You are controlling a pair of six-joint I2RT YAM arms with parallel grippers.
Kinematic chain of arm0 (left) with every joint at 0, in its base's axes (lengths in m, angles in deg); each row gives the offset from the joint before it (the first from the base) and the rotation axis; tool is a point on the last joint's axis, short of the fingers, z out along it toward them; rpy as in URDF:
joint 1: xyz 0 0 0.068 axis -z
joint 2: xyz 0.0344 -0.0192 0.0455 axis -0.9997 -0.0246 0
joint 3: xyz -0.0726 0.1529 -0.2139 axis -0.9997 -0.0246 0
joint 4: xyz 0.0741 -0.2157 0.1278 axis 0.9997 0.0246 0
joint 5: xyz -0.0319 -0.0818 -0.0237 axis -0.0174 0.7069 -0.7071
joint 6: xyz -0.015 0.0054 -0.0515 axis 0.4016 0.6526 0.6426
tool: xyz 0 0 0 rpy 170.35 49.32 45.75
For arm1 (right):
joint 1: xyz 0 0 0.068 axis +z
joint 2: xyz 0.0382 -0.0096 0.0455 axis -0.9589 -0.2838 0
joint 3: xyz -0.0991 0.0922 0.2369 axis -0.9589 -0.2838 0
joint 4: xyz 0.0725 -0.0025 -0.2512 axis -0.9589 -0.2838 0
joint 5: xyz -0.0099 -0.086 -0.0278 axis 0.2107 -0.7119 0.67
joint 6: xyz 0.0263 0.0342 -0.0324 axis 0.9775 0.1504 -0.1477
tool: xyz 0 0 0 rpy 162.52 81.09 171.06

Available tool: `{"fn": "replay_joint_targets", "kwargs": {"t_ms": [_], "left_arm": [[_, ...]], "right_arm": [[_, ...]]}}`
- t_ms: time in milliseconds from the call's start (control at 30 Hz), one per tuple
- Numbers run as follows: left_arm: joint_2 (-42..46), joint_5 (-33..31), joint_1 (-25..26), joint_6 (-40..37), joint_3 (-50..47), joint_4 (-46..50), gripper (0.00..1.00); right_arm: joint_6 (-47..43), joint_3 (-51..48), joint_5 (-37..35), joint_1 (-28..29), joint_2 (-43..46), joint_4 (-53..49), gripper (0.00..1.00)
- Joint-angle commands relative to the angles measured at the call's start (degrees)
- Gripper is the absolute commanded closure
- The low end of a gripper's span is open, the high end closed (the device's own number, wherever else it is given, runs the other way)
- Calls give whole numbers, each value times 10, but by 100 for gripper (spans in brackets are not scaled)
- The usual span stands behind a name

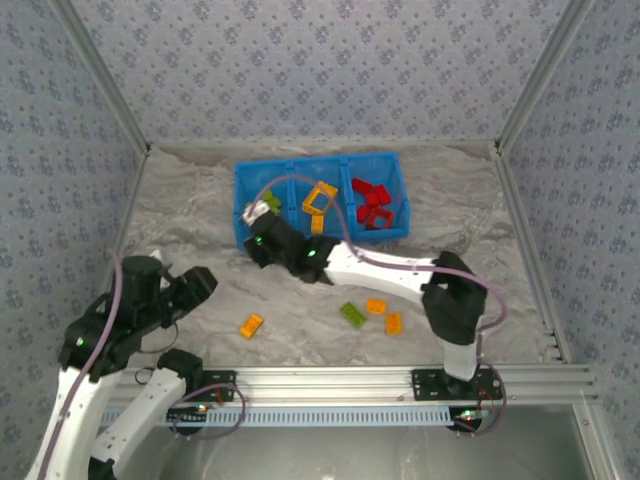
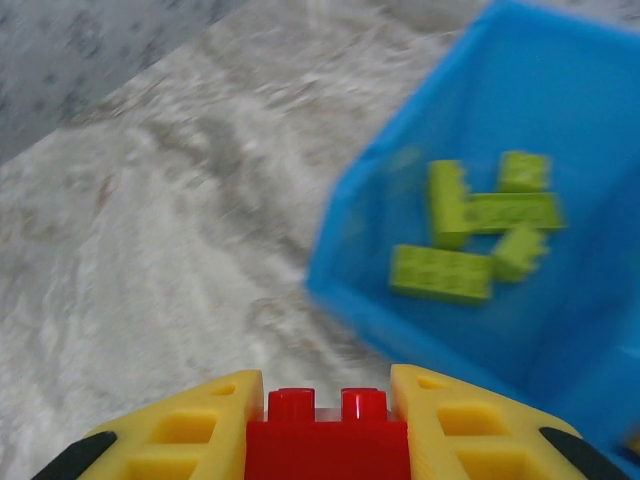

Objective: Sort the legos into containers by color

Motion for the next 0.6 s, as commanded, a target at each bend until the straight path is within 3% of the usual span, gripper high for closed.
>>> {"fn": "replay_joint_targets", "kwargs": {"t_ms": [0,167,267,567], "left_arm": [[-46,-7,45,-14,-1,-134,37],[-150,-114,196,-28,20,-218,36],[-225,-138,258,-33,43,-280,35],[-410,-126,323,-95,139,-358,34]], "right_arm": [[12,-40,-24,-41,38,-42,70],[24,-85,-27,-116,99,-78,70],[33,-97,-32,-163,126,-111,70],[49,-119,30,-297,138,-106,70]]}}
